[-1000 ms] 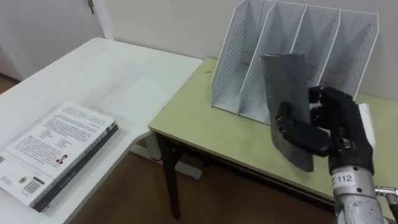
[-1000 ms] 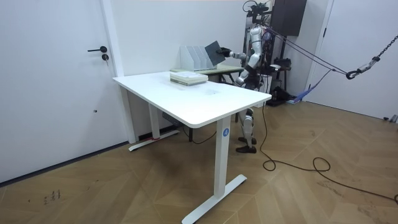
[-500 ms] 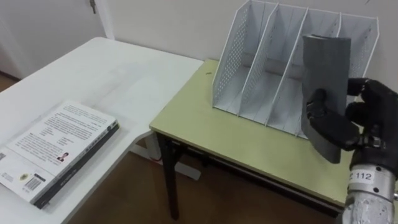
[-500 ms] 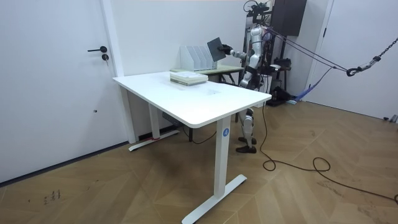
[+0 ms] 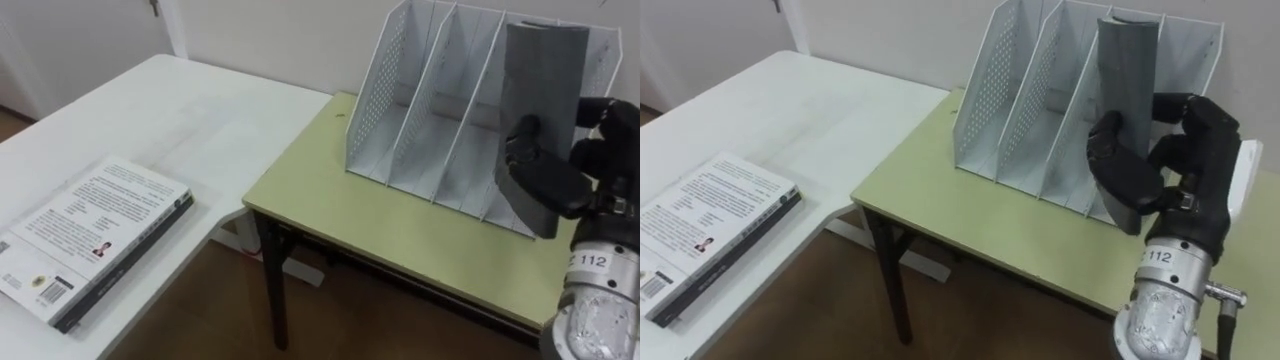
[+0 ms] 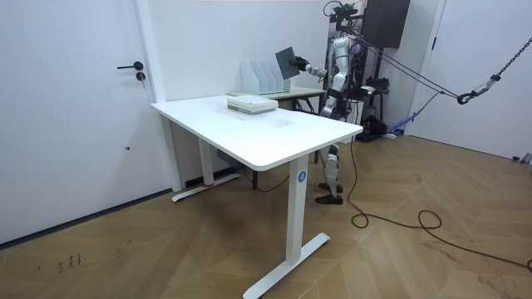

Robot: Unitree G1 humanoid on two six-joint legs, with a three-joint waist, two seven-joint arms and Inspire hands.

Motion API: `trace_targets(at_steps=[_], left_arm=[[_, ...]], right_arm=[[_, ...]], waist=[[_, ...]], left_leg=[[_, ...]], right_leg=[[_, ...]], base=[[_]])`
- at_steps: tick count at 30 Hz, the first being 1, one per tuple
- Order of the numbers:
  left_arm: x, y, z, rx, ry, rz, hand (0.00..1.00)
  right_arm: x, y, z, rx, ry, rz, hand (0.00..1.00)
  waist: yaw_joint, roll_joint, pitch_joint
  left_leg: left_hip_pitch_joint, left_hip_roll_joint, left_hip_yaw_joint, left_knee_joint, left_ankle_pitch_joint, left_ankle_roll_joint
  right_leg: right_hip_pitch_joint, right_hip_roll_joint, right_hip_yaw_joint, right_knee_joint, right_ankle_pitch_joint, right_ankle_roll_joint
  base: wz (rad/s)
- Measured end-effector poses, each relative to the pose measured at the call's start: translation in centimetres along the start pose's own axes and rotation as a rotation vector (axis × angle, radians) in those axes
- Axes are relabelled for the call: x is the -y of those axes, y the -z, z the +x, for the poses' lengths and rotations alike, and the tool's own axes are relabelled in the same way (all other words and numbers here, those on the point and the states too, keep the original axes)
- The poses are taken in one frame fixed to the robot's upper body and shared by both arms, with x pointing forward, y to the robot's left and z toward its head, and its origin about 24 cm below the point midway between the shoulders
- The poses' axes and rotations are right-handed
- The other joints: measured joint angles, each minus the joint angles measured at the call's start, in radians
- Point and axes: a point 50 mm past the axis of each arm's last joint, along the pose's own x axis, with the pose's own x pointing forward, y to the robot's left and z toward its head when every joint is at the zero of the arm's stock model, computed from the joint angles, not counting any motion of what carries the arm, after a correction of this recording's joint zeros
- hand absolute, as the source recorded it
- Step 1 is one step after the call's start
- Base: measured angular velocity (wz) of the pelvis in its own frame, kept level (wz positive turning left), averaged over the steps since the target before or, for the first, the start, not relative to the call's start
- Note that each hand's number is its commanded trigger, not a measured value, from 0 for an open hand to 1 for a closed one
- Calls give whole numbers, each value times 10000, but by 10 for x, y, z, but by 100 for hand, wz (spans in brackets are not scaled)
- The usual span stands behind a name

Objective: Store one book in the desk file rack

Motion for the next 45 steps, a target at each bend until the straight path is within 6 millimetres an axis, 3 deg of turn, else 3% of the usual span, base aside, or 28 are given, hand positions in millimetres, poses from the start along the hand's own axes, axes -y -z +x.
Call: trace_targets(at_steps=[6, 9, 12, 15, 23, 28, 32, 41, 45], left_arm=[[-3, 1, 0, -40, -92, -144, 0], [-3, 0, -1, 10, -113, -126, 0], [-6, 1, -2, 2, -198, -182, 0], [-9, 0, -2, 37, -227, -243, 0], [-9, -1, -2, -54, -277, -227, 0], [-11, 0, -2, -157, -245, -236, 0], [-11, -1, -2, -170, -242, -248, 0], [-12, -4, -2, -141, -249, -204, 0], [-12, -5, -2, -108, -260, -182, 0]], right_arm=[[6, -6, 10, 276, 453, 125, 100], [4, -19, 23, 790, 773, 519, 100], [4, -26, 37, 1084, 1222, 624, 100], [7, -32, 50, 1312, 1564, 659, 100], [8, -31, 72, 1067, 1873, 396, 100], [17, -45, 109, 1153, 2686, 65, 100], [19, -49, 112, 1277, 2798, 71, 100], [19, -38, 114, 412, 2735, 498, 100], [17, -36, 125, 130, 2818, 438, 100]], waist=[[-10, -112, 29], [5, -197, 7], [27, -389, -78], [51, -484, -55], [-1, -458, -47], [-7, -428, -51], [6, -436, -45], [46, -530, 15], [32, -554, 22]], left_leg=[[19, -41, -96, -29, 1, 1], [12, -93, -88, -39, 1, 1], [16, -93, -158, -45, 2, 0], [-7, -60, -272, -52, 2, 0], [-186, -51, -400, -58, 3, 3], [-186, -102, -512, -34, 5, 5], [-170, -94, -565, -28, 6, 4], [-186, -86, -695, 51, 6, 5], [-214, -93, -720, 113, 6, 5]], right_leg=[[125, -8, -207, -134, 9, 20], [126, -3, -226, -150, 8, 21], [168, 1, -291, -140, 14, 18], [189, -16, -374, -144, 24, 27], [141, -43, -548, -116, 48, 42], [201, -50, -654, -139, 50, 44], [240, -58, -777, -164, 50, 44], [301, -83, -877, -197, 50, 44], [299, -113, -910, -154, 50, 44]], base=[[6], [1], [6], [9], [6], [5], [3], [1], [1]])
